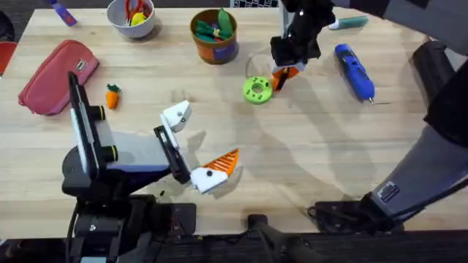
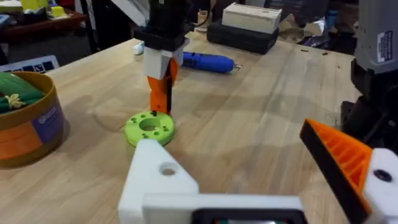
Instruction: Pick up the gripper from the table and insert it into the empty holder that is missing its gripper. Then pick up a screw, insert it into the mounting hole, and use the screwdriver to tighten it. Finally, clean up the table by picking up the vegetable and placing it into the bucket.
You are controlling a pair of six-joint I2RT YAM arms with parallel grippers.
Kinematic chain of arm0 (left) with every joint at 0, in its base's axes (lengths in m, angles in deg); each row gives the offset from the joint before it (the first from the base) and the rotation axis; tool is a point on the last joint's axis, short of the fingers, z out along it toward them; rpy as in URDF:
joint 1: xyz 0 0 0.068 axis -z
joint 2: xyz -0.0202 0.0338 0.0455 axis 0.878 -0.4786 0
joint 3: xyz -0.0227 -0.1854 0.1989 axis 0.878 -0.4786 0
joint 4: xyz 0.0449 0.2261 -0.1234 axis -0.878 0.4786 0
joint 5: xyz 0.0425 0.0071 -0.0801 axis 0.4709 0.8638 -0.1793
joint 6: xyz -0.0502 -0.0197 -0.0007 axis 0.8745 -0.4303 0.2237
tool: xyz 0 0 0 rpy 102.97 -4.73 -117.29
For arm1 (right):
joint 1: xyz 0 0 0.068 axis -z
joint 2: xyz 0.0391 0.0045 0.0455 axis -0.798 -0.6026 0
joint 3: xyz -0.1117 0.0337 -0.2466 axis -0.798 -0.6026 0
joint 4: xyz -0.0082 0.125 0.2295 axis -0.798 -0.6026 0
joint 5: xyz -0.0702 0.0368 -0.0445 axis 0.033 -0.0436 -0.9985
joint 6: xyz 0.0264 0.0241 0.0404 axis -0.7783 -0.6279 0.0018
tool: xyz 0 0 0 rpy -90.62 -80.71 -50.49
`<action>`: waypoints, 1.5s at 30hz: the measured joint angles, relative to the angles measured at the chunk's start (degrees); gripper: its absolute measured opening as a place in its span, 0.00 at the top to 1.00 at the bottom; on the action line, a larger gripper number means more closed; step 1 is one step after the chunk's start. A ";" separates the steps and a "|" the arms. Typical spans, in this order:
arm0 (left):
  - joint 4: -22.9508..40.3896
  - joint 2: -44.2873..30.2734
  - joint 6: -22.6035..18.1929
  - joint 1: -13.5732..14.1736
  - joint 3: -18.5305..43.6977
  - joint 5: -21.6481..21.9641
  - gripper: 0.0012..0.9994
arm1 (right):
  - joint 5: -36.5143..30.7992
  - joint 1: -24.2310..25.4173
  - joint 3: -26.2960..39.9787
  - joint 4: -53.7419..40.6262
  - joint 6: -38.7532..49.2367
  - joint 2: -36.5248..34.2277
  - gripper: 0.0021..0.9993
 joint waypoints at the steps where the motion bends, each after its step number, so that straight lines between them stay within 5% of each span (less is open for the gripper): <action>1: 0.00 0.00 0.00 0.00 0.00 0.00 0.00 | 0.00 0.00 0.01 -0.09 0.00 0.00 0.99; 11: 0.00 0.00 0.00 0.00 0.00 0.00 0.00 | 0.72 0.00 0.00 -1.57 -0.27 11.39 0.99; 20: 0.00 0.00 0.00 0.00 0.00 0.00 0.00 | 10.17 0.09 -1.20 2.93 -1.00 24.38 0.99; 33: 0.02 0.00 0.00 0.00 0.00 0.00 0.00 | 36.36 1.31 -28.61 30.84 -4.01 40.22 0.99; 39: 0.00 0.00 0.00 0.00 0.00 0.00 0.00 | 54.54 4.85 -41.93 50.73 -9.86 41.07 0.99; 45: 0.02 0.00 0.00 0.00 0.00 0.00 0.00 | 67.80 8.21 -50.20 59.33 -13.37 40.01 0.99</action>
